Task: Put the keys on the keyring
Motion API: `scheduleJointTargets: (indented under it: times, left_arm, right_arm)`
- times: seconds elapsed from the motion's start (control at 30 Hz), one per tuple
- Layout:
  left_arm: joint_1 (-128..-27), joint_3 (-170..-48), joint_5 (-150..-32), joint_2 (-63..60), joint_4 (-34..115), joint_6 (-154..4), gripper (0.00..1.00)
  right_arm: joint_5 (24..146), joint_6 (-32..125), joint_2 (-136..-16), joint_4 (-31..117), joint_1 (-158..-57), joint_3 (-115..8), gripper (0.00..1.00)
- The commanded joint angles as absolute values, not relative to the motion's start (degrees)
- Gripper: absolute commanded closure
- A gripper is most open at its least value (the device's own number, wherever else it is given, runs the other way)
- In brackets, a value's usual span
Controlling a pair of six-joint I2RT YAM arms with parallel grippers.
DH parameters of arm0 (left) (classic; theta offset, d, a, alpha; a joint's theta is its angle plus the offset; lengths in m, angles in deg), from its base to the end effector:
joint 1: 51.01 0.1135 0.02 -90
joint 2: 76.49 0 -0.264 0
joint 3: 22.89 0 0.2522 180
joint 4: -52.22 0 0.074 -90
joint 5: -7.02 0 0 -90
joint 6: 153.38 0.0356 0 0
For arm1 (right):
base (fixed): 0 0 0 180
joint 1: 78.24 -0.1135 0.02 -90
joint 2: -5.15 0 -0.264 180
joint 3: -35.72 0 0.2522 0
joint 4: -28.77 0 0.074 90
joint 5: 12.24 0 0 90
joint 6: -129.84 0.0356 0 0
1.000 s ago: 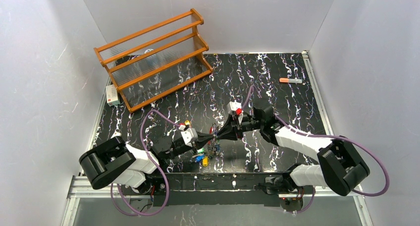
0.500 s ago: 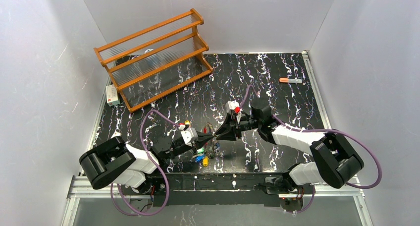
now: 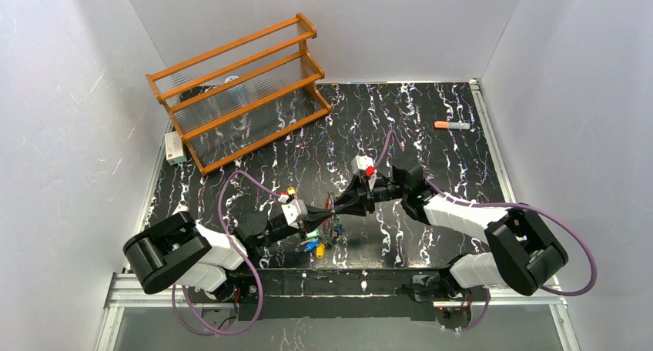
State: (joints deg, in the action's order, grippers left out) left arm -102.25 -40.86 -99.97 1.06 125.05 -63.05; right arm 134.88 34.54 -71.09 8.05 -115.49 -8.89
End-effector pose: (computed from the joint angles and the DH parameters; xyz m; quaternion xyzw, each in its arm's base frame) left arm 0.1146 -0.1593 0.1786 0.3714 0.5025 -0.4161 0.6607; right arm 0.1917 0.1833 0.2200 -0.5294 0.5207 0.5083 0.4362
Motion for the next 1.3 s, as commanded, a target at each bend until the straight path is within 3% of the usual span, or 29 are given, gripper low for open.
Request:
scheduleJointTargets:
  times: [0.0,0.27,0.57,0.77,0.93,0.97,1.1,1.17,1.27]
  left_arm:
    - [-102.34,-41.04,-100.64,0.59,133.14,-63.01,1.0]
    - [-102.39,-41.04,-100.34,0.32,133.12,-63.01,1.0]
    - [-102.36,-41.04,-100.29,0.16,133.12,-62.97,1.0]
    - [-102.36,-41.0,-100.29,0.4,133.11,-62.95,1.0]
    - [-102.41,-40.74,-99.26,0.51,133.12,-62.79,1.0]
    - [-102.37,-40.58,-98.82,0.46,133.05,-62.4,0.95]
    - [-102.32,-39.44,-94.84,-1.25,130.92,-60.01,0.52]
    - [-102.27,-39.42,-93.76,-2.93,127.48,-58.31,0.43]
    - [-102.18,-40.54,-94.2,-6.26,118.21,-54.18,0.38]
  right_arm:
    - [135.03,33.27,-70.51,5.41,-115.76,-8.66,0.63]
    - [138.32,31.59,-73.91,7.65,-115.77,-9.5,0.7]
    - [138.41,31.16,-76.13,7.14,-116.29,-10.39,0.7]
    - [138.75,32.09,-75.39,6.82,-116.47,-10.95,0.99]
    - [135.03,29.4,-73.24,13.6,-116.6,-11.74,0.99]
    - [133.57,27.96,-72.91,16.75,-116.65,-12.49,0.99]
    - [126.44,21.99,-71.64,32.88,-117.35,-15.84,0.99]
    - [123.23,19.78,-71.51,38.59,-118.03,-17.58,0.99]
    - [118.15,17.19,-72.21,47.68,-119.79,-20.39,0.99]
